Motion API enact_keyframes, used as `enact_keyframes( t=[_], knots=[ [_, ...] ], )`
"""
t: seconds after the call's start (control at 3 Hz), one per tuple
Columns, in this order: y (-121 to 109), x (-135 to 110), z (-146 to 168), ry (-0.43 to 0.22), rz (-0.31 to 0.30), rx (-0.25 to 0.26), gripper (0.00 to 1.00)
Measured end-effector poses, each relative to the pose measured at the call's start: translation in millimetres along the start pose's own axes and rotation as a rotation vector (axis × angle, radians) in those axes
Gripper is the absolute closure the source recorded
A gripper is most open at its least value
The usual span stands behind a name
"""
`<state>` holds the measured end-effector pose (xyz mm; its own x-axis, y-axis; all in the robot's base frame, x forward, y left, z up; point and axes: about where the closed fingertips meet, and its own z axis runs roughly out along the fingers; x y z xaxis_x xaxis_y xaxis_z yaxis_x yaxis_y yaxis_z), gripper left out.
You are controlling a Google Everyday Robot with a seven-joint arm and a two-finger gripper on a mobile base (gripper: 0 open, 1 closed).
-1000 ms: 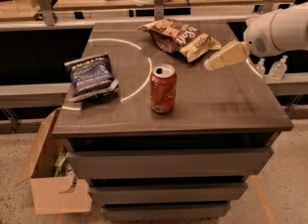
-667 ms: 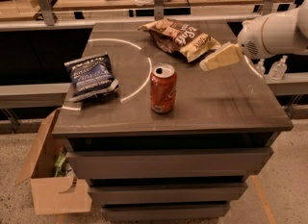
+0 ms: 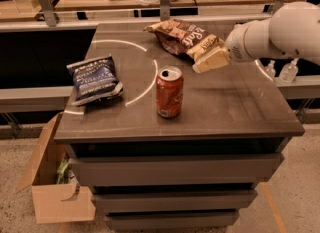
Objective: Move brown chip bag near blue chip bag
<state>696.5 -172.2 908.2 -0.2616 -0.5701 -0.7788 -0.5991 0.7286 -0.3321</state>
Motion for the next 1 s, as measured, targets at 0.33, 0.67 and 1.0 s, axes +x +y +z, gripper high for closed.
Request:
enact_keyframes(
  t=[0.33,0.67,1.0],
  knots=[
    [-4,0,36,0.0,0.007,0.01,0.0],
    [-8,-7,60,-0.014,0.032,0.018,0.0],
    [-13,-14,83,-0.039,0.071,0.02,0.22]
  ],
)
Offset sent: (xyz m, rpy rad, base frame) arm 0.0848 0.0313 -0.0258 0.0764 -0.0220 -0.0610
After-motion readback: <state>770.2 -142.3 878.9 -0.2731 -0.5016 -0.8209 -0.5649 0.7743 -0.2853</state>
